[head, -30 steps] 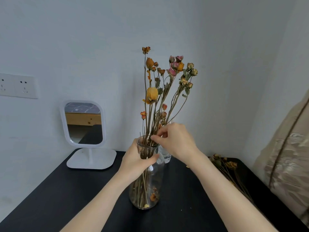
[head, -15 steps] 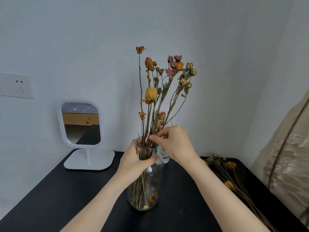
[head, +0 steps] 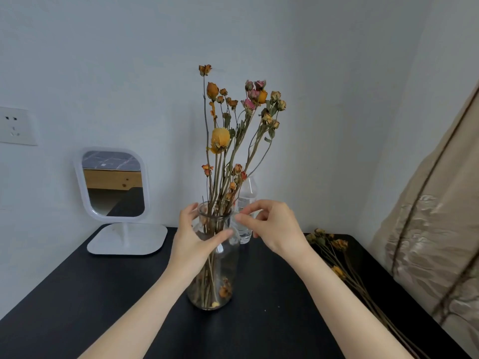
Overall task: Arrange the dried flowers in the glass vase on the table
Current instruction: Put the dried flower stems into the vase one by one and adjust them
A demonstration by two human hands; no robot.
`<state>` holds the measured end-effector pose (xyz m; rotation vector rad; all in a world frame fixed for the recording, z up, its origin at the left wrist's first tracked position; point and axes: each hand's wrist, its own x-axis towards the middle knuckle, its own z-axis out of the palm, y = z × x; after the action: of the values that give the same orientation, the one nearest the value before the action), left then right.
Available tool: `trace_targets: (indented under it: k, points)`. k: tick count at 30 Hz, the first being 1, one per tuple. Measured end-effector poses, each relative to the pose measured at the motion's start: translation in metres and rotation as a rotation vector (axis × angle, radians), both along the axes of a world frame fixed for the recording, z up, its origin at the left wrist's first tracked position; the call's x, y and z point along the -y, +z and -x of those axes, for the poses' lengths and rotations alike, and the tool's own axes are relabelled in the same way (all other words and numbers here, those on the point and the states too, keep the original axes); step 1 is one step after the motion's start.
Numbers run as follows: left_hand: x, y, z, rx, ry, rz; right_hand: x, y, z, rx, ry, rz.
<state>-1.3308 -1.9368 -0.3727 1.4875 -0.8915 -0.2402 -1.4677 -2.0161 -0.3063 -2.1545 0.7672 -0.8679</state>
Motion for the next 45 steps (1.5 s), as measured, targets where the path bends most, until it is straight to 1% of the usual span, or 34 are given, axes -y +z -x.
trace_targets:
  k: [2,4,6,7,9,11,13,17,20,25,32,40,45]
  points:
    - [-0.009,-0.004,0.008,-0.021,0.088,0.029,0.002,-0.008,0.014,-0.055,0.013,-0.041]
    - [-0.021,-0.011,0.021,0.0,0.2,0.066,0.007,-0.021,0.031,-0.124,0.008,-0.08]
    - [-0.032,-0.02,0.036,0.11,0.278,0.102,0.013,-0.035,0.049,-0.173,0.01,-0.145]
    - [-0.036,-0.025,0.044,0.181,0.284,0.113,0.016,-0.043,0.059,-0.192,0.01,-0.184]
    - [-0.041,-0.035,0.061,0.252,0.213,0.112,0.024,-0.055,0.08,-0.215,-0.014,-0.265]
    - [-0.038,-0.044,0.076,0.221,0.066,0.085,0.035,-0.065,0.1,-0.238,-0.083,-0.301]
    - [-0.027,-0.051,0.092,0.195,-0.084,0.028,0.048,-0.075,0.12,-0.259,-0.196,-0.299]
    - [0.016,-0.063,0.124,0.23,-0.296,-0.272,0.076,-0.092,0.159,-0.318,-0.415,-0.225]
    - [0.053,-0.067,0.15,0.167,-0.379,-0.455,0.091,-0.103,0.184,-0.389,-0.503,-0.215]
    - [0.1,-0.068,0.189,0.228,-0.364,-0.607,0.104,-0.114,0.2,-0.511,-0.557,-0.205]
    - [0.134,-0.077,0.224,0.263,-0.291,-0.766,0.116,-0.117,0.202,-0.558,-0.557,-0.175]
    - [0.147,-0.075,0.229,0.346,-0.235,-0.824,0.123,-0.116,0.202,-0.592,-0.544,-0.183]
    - [0.146,-0.072,0.223,0.332,-0.236,-0.857,0.124,-0.116,0.203,-0.562,-0.546,-0.199]
